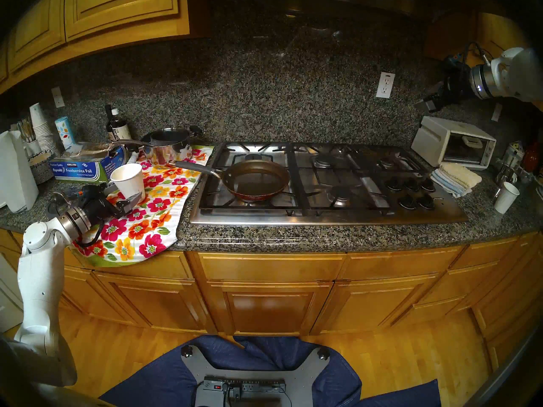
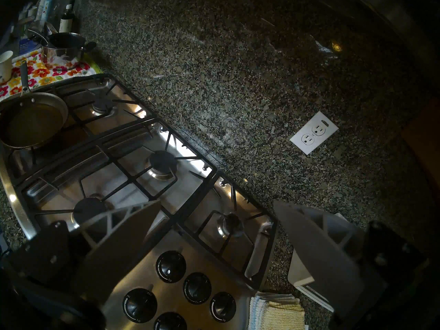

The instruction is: Pick up the water cup, pour water into the pot, turn on the stove

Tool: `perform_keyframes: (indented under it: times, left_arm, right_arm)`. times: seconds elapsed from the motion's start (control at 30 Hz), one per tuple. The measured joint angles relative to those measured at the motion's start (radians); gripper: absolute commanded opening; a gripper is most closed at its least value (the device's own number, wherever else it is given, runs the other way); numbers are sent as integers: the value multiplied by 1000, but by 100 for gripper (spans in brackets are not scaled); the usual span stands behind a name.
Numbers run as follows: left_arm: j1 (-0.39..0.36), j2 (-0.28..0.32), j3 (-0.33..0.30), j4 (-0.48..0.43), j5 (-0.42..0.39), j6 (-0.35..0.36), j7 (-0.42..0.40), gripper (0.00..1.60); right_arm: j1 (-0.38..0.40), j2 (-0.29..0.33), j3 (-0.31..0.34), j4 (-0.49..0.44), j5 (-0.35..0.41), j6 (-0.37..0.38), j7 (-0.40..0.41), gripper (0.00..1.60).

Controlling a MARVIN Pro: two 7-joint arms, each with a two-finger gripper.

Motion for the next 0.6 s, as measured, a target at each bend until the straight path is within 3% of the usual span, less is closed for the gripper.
perform_keyframes:
  times: [0.6]
  left_arm:
    - [27, 27, -43, -8, 9, -8, 13, 160]
  right_arm:
    - [0, 0, 0, 0, 0, 0, 0, 160]
